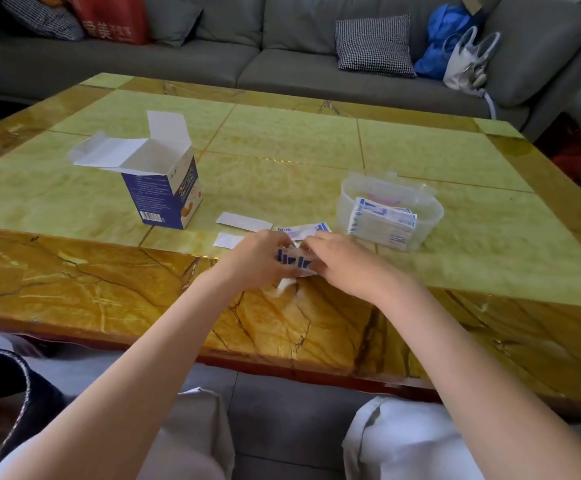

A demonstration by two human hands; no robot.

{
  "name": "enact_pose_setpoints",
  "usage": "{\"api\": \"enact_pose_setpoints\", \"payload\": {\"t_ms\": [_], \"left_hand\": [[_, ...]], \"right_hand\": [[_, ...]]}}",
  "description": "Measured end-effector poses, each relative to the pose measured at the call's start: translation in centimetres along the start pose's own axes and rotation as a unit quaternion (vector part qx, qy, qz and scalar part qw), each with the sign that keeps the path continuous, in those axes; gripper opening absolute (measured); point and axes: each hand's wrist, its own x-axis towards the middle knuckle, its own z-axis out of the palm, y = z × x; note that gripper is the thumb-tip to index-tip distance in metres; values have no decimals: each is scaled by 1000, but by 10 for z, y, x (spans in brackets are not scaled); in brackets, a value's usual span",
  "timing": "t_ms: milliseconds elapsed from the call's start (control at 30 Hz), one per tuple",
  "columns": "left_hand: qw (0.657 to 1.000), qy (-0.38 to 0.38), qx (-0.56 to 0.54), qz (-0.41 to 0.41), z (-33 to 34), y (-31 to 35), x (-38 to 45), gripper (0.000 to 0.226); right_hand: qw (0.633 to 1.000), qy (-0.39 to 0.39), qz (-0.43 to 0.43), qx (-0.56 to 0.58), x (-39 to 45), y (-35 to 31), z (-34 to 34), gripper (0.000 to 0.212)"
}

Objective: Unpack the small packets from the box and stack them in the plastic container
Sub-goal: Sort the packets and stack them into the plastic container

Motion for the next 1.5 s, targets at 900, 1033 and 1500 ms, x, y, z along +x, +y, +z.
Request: {"api": "enact_pose_setpoints", "payload": {"t_ms": [900,1033,1500], "left_hand": [[991,112,54,48,12,26,2,35],[961,120,239,72,15,33,-1,33],[945,145,276,101,16,27,3,21]], "right_hand": [[996,-21,88,-8,-24,23,-19,19],[996,-1,85,-28,-23,23,-18,21],[995,33,94,6,-23,28,-22,18]]}}
